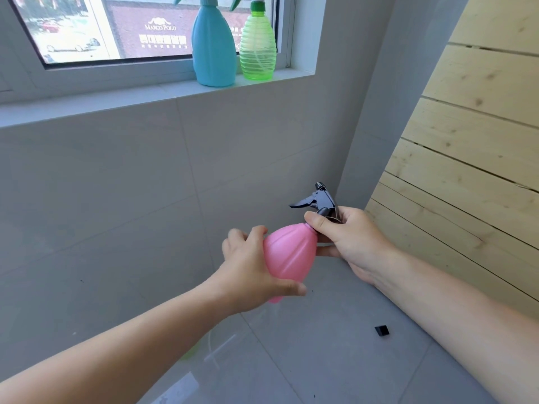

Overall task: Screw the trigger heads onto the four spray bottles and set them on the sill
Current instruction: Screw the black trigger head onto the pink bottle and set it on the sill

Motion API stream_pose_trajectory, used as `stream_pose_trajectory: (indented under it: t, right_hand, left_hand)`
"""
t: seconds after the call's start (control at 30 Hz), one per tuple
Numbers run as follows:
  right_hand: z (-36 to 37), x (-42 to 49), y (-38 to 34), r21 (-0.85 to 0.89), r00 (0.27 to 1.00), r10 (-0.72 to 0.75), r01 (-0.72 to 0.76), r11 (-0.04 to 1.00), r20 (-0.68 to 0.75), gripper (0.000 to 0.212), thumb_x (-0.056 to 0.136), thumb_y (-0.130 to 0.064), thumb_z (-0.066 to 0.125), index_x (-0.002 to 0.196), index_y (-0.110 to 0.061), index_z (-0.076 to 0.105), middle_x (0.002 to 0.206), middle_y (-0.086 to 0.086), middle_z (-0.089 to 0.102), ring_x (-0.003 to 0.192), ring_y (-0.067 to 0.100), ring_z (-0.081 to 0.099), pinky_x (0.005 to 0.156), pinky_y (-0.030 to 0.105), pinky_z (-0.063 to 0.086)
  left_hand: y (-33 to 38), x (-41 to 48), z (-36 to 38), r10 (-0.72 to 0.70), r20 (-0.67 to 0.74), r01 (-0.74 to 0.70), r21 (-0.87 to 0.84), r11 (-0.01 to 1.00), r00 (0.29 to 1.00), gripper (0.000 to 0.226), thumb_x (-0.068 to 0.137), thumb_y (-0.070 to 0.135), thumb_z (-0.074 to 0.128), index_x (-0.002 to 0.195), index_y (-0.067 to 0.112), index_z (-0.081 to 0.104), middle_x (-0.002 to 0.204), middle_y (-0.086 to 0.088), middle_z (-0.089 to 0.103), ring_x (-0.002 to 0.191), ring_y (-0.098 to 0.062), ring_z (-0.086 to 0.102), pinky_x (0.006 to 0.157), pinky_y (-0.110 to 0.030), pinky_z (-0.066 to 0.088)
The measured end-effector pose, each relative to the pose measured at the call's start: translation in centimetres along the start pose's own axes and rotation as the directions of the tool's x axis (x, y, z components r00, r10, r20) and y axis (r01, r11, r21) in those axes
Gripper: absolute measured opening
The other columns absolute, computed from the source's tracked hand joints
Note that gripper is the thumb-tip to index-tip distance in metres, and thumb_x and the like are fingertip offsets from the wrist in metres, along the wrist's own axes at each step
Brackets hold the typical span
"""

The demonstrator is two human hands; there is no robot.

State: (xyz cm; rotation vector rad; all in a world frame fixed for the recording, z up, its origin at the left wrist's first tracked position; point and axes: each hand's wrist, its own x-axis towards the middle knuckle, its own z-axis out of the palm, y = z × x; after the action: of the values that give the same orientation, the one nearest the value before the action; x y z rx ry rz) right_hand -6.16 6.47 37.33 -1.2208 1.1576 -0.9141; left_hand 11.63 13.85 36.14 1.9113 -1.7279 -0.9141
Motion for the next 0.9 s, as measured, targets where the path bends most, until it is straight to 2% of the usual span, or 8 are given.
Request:
stream_pose_trajectory:
  t: [0.13,0.2,0.3,0.4,0.47,0.6,0.7,0.9]
  right_hand:
    - [-0.7,-0.1,-0.3,0.002,1.0,-0.012,0.012,1.0,-0.005,0.018,0.089,-0.018,0.073,0.094,0.0,0.069,0.085,0.012,0.07,0.075,0.026,0.069,0.074,0.047,0.064]
    - [-0.8,-0.2,-0.2,-0.031,1.0,-0.015,0.015,0.999,0.012,0.018,0.089,-0.018,0.073,0.093,0.0,0.07,0.084,0.011,0.071,0.077,0.026,0.069,0.075,0.046,0.064]
    - [-0.4,-0.5,0.1,-0.056,0.999,-0.027,0.029,0.998,0.045,0.023,0.087,-0.018,0.075,0.096,0.003,0.07,0.096,0.024,0.074,0.082,0.027,0.07,0.079,0.044,0.063]
    - [-0.1,-0.5,0.0,-0.05,0.997,-0.052,0.055,0.997,0.054,0.027,0.087,-0.018,0.075,0.099,0.005,0.069,0.108,0.027,0.073,0.084,0.027,0.072,0.084,0.047,0.062]
    - [0.1,-0.4,-0.2,-0.042,0.997,-0.062,0.064,0.997,0.047,0.022,0.087,-0.017,0.075,0.095,0.002,0.071,0.107,0.027,0.073,0.085,0.027,0.072,0.087,0.049,0.061]
    - [0.5,-0.8,-0.1,-0.054,0.994,-0.054,0.06,0.997,0.098,0.003,0.087,-0.014,0.074,0.088,-0.012,0.074,0.106,0.023,0.076,0.087,0.022,0.071,0.089,0.045,0.059]
    - [0.8,-1.1,0.0,-0.023,0.992,-0.06,0.063,0.998,0.113,0.004,0.087,-0.009,0.073,0.089,-0.013,0.073,0.107,0.023,0.075,0.088,0.019,0.071,0.087,0.038,0.06]
    - [0.9,-0.5,-0.3,0.002,0.991,-0.128,0.128,0.992,0.034,0.004,0.085,-0.01,0.075,0.086,-0.014,0.075,0.107,0.029,0.073,0.09,0.026,0.069,0.097,0.055,0.055]
  left_hand:
    - [0.1,0.2,-0.5,-0.057,0.178,0.114,-0.333,0.936,0.982,0.08,0.068,0.066,0.075,0.137,0.037,0.048,0.132,0.005,0.052,0.121,-0.018,0.058,0.1,-0.043,0.057]
    - [-0.1,0.2,-1.1,-0.05,0.284,0.191,-0.497,0.847,0.957,0.056,0.087,0.043,0.075,0.137,0.032,0.053,0.127,0.003,0.066,0.105,-0.018,0.071,0.08,-0.037,0.065]
    - [-0.8,0.3,-1.3,-0.041,0.288,0.177,-0.465,0.868,0.957,0.065,0.082,0.034,0.086,0.137,0.027,0.052,0.122,0.0,0.069,0.092,-0.015,0.072,0.055,-0.02,0.054]
    - [-1.0,0.5,-0.4,-0.013,0.121,0.037,-0.192,0.981,0.993,0.09,0.059,0.06,0.092,0.131,0.034,0.046,0.121,0.011,0.051,0.109,-0.012,0.061,0.074,-0.026,0.056]
    - [-0.8,0.7,-0.1,-0.002,0.145,0.042,-0.274,0.961,0.989,0.096,0.053,0.073,0.082,0.133,0.037,0.045,0.125,0.011,0.047,0.115,-0.012,0.057,0.086,-0.031,0.057]
    - [-0.6,0.3,-0.9,0.045,0.405,0.172,-0.483,0.858,0.913,0.065,0.081,0.036,0.077,0.141,0.03,0.052,0.117,0.005,0.068,0.09,-0.007,0.07,0.059,-0.015,0.053]
    - [-1.4,0.6,-0.9,0.046,0.366,0.138,-0.46,0.877,0.929,0.059,0.082,0.028,0.085,0.133,0.027,0.058,0.114,0.003,0.072,0.086,-0.008,0.072,0.06,-0.017,0.055]
    - [-0.9,1.1,-0.2,-0.022,0.181,0.068,-0.249,0.966,0.983,0.089,0.055,0.068,0.079,0.135,0.039,0.053,0.128,0.003,0.058,0.116,-0.019,0.063,0.1,-0.043,0.058]
